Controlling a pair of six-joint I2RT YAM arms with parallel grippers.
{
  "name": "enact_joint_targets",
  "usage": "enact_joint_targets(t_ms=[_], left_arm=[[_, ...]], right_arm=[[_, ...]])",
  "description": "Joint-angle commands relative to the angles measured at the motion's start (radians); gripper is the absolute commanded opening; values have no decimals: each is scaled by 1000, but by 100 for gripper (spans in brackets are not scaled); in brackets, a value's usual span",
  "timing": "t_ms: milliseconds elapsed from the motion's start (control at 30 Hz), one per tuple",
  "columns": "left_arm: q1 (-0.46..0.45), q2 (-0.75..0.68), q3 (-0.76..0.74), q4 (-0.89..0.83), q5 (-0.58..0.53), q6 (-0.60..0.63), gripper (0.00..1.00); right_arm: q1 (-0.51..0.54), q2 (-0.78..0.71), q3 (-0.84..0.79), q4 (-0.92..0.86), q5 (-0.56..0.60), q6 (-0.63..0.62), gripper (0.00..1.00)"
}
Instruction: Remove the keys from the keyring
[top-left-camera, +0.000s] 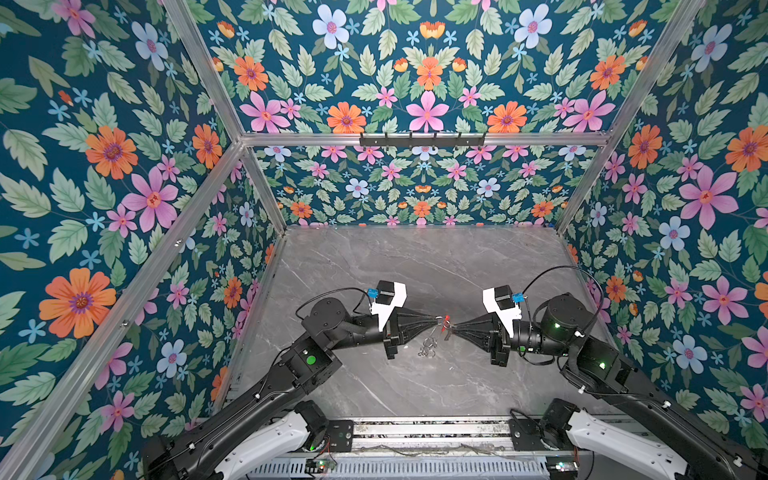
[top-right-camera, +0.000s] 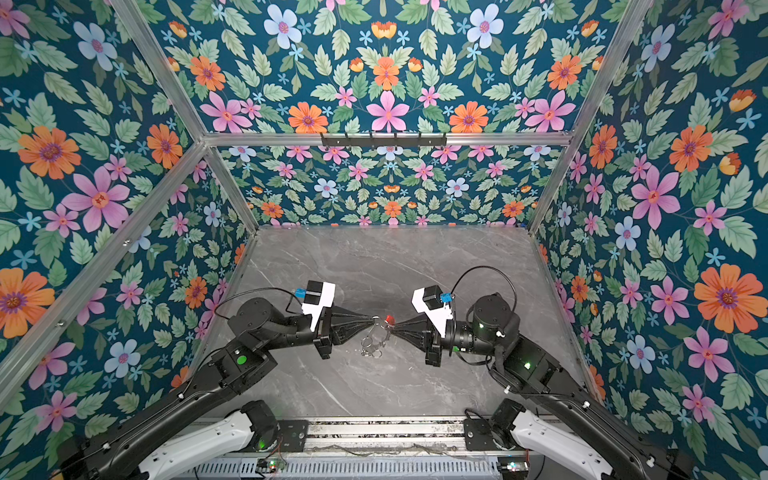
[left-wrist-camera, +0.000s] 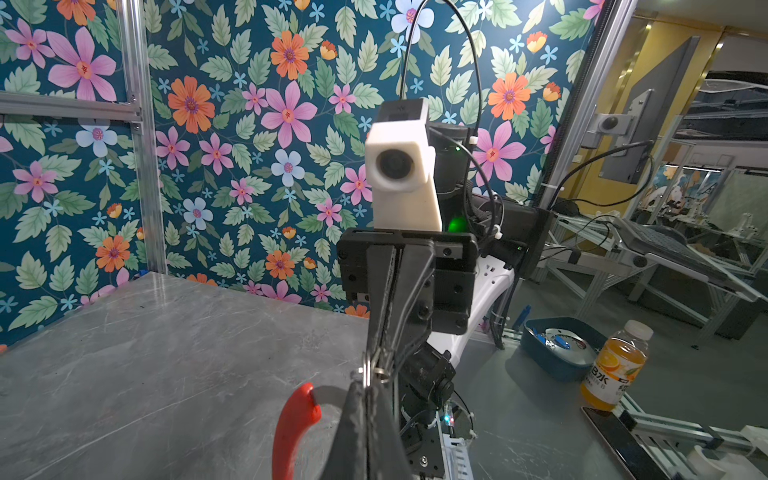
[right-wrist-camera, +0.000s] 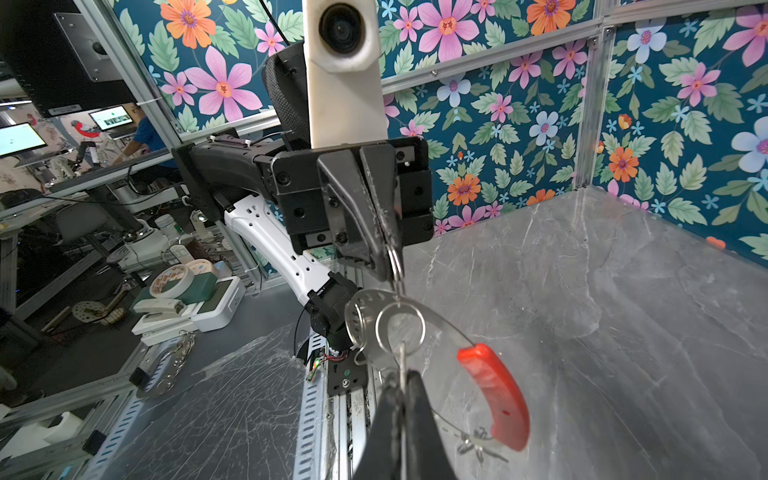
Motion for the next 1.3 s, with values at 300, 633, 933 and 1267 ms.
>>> enact_joint_targets(t_ms=[300, 633, 933, 1267], left_arm=[[1, -29, -6, 31, -74, 4, 0], [1, -51, -13, -4, -157, 18, 0], [1, -53, -5, -49, -212, 30, 0], [1, -48, 2, -73, -206, 30, 0]], right_arm=[[1, -12, -12, -1, 97, -6, 0], [0, -3, -4, -2, 111, -9, 0], [1, -3, 16, -13, 133, -19, 0], [1, 25, 71, -38, 147, -45, 0]])
